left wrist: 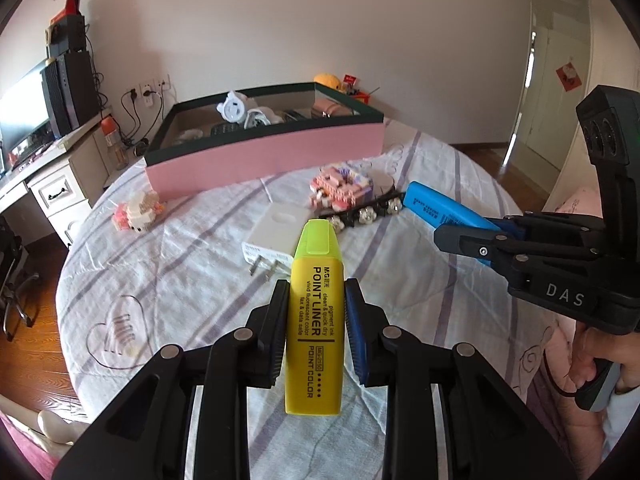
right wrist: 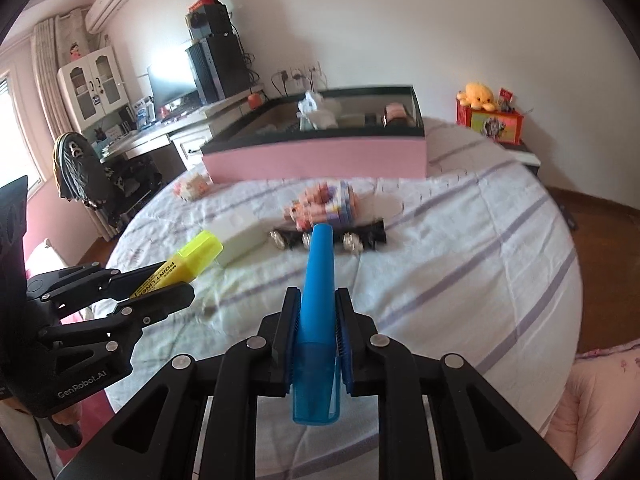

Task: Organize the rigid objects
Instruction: 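Carry the highlighter into the pink box with the left tool while the right tool carries the marker, then open both tools to drop the highlighter and marker into the box, then withdraw both tools from the box toward the white charger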

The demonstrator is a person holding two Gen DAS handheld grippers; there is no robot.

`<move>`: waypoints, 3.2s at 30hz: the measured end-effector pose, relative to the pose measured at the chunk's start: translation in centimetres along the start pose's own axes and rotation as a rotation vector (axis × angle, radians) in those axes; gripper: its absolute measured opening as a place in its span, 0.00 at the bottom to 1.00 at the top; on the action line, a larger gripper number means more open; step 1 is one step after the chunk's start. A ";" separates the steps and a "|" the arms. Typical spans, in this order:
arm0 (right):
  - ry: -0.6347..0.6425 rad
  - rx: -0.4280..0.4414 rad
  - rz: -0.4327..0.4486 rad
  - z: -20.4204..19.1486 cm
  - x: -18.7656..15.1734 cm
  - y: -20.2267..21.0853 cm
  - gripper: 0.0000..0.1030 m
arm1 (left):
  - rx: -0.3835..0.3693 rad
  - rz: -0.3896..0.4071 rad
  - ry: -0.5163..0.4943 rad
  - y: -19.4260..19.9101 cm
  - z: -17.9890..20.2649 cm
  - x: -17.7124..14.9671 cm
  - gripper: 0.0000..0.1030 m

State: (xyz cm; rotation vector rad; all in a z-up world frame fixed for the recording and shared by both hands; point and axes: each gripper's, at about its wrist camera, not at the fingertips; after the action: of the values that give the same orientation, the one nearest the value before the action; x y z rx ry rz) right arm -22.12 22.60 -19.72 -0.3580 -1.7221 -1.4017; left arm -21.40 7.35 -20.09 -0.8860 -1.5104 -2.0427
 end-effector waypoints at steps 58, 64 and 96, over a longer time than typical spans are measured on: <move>0.265 -0.015 -0.364 8.1 22.7 -25.4 0.17 | 0.149 -0.224 -0.009 -23.3 -10.1 26.1 0.37; 0.247 0.014 -0.378 8.3 22.9 -25.6 0.17 | 0.141 -0.184 -0.001 -21.4 -10.1 26.0 0.58; 0.220 -0.088 -0.051 2.7 15.7 -4.3 0.82 | 0.130 0.075 0.032 -1.4 -6.3 16.5 0.95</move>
State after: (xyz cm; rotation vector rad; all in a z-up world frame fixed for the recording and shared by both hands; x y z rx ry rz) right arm -35.43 19.15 -10.59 -0.1999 -1.5036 -1.4986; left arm -35.21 2.07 -10.37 -0.8426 -1.5491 -1.8743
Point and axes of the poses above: each gripper's, at about its wrist camera, not at the fingertips, and y roughly against the way its jaws point, z to its right, x to its top, and after that the axes turned 14 degrees about y, right-handed
